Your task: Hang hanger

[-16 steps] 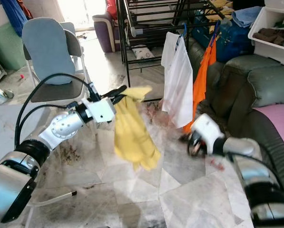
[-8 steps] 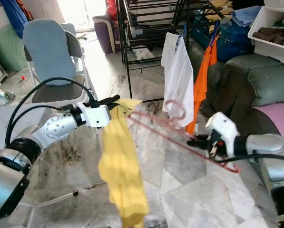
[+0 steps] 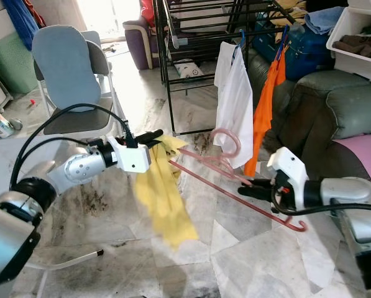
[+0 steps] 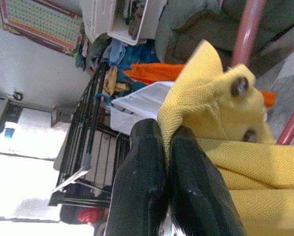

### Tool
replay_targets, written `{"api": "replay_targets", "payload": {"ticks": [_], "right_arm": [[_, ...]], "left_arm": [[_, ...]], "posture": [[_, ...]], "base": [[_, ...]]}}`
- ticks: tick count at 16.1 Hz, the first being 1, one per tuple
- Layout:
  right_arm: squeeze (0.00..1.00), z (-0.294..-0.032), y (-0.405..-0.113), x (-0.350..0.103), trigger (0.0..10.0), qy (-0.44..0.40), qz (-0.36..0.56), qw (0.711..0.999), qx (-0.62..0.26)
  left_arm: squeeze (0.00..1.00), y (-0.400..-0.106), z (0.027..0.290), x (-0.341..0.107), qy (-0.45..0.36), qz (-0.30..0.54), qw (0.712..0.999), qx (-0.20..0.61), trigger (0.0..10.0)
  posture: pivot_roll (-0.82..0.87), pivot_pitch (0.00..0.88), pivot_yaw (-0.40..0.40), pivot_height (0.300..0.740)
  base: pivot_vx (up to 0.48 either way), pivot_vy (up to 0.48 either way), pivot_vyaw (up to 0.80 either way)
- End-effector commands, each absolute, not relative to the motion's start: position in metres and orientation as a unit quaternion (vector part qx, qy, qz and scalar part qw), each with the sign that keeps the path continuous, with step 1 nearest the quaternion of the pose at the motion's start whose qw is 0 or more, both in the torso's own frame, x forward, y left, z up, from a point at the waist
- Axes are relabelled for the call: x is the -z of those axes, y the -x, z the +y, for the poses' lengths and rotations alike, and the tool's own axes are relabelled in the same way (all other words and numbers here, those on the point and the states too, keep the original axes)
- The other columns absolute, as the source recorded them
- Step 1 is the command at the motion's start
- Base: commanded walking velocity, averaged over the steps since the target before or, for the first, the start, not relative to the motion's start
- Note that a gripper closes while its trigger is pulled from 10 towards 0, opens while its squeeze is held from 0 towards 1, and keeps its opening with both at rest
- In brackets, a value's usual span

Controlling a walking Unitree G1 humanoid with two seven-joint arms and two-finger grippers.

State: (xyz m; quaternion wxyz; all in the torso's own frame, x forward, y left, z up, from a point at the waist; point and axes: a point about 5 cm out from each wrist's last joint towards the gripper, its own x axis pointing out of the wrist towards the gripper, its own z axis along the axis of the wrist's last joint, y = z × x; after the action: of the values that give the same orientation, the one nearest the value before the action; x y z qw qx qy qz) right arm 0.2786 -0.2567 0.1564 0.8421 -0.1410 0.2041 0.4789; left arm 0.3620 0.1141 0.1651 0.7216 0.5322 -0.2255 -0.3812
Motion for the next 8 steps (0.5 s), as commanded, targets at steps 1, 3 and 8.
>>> {"api": "replay_targets", "payload": {"ticks": [1,3,8], "right_arm": [[0.0,-0.267,-0.274,-0.154,10.0,0.183,0.23,0.835,-0.465],[0.0,-0.276,-0.269,-0.141,10.0,0.222,0.269,0.827,-0.441],[0.0,-0.264,-0.265,-0.125,10.0,0.211,0.28,0.819,-0.453]], "left_arm": [[0.0,-0.372,0.122,-0.181,-0.542,-0.228,0.735,0.338,10.0],[0.0,-0.379,0.128,-0.188,-0.519,-0.22,0.772,0.294,10.0],[0.0,-0.37,0.109,-0.183,-0.44,-0.246,0.803,0.318,10.0]], "posture": [[-0.14,0.0,0.102,0.74],[-0.14,0.0,0.103,0.74],[-0.14,0.0,0.099,0.74]], "base": [[0.0,0.0,0.0],[0.0,0.0,0.0],[0.0,0.0,0.0]]}}
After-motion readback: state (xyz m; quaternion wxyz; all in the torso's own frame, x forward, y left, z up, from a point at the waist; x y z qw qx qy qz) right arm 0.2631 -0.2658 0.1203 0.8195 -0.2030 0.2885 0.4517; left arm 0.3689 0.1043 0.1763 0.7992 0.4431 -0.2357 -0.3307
